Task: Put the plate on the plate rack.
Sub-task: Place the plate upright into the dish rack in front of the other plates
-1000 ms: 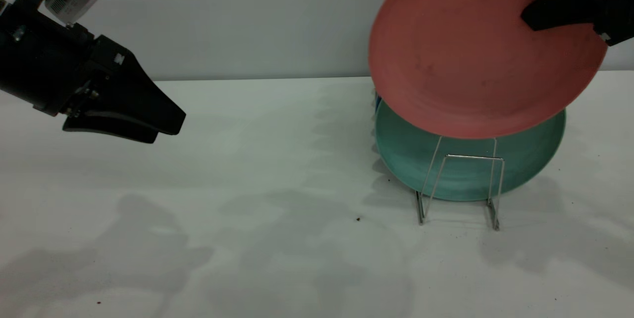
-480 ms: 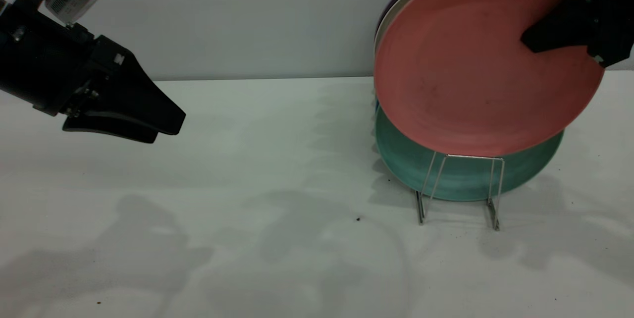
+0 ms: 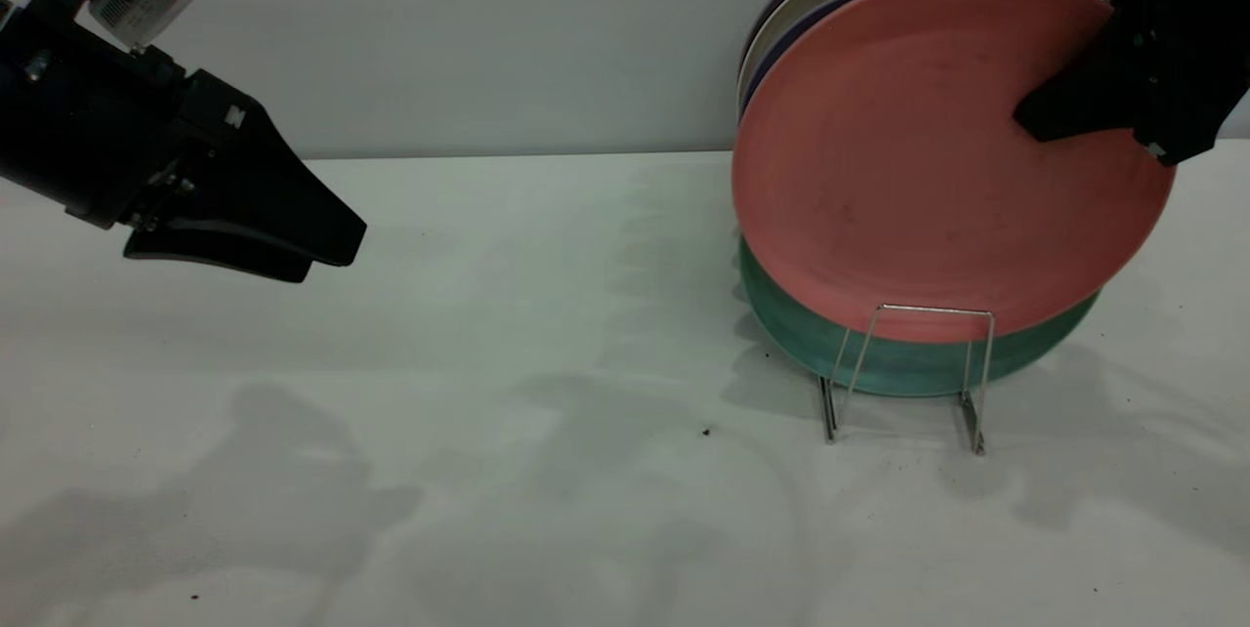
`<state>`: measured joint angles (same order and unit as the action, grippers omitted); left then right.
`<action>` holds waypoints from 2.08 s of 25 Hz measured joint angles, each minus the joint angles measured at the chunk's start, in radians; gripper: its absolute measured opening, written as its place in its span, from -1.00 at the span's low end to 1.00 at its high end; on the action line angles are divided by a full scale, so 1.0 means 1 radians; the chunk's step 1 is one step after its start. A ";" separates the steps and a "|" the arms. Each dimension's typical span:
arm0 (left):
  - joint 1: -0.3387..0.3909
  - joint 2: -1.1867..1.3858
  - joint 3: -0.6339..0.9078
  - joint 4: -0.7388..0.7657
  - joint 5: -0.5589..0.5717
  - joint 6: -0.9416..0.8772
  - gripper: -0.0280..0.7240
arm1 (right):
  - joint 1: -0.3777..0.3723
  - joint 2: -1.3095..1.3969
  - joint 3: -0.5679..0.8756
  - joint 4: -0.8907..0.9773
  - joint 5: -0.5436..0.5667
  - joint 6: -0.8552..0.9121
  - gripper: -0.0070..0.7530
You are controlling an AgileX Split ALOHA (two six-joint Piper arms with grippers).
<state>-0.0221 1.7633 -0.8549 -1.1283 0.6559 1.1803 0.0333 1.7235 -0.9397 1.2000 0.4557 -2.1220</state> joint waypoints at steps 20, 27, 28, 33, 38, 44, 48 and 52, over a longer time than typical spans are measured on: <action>0.000 0.000 0.000 0.000 -0.001 0.001 0.37 | 0.000 0.000 0.000 0.019 0.003 0.000 -0.02; 0.000 0.000 0.000 0.000 -0.009 0.001 0.37 | 0.000 0.000 0.000 0.019 0.035 0.019 0.19; 0.000 0.000 0.000 0.000 -0.011 0.001 0.37 | 0.000 0.000 0.000 0.019 0.047 0.023 0.25; 0.000 0.000 0.000 0.000 -0.015 0.001 0.37 | 0.000 0.000 0.000 0.019 0.110 0.058 0.54; 0.000 0.000 0.000 0.000 -0.015 -0.001 0.37 | 0.000 -0.002 0.000 0.019 0.114 0.151 0.63; 0.000 0.000 0.000 0.000 -0.040 -0.019 0.37 | -0.003 -0.052 0.000 0.012 0.023 0.395 0.62; 0.000 0.000 0.000 0.059 -0.100 -0.104 0.37 | -0.042 -0.060 0.000 -0.056 0.027 0.636 0.61; 0.000 -0.006 0.000 0.234 -0.159 -0.287 0.37 | -0.107 -0.060 -0.004 -0.218 0.076 0.948 0.57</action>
<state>-0.0221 1.7569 -0.8549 -0.8943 0.4966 0.8929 -0.0738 1.6635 -0.9435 0.9820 0.5320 -1.1742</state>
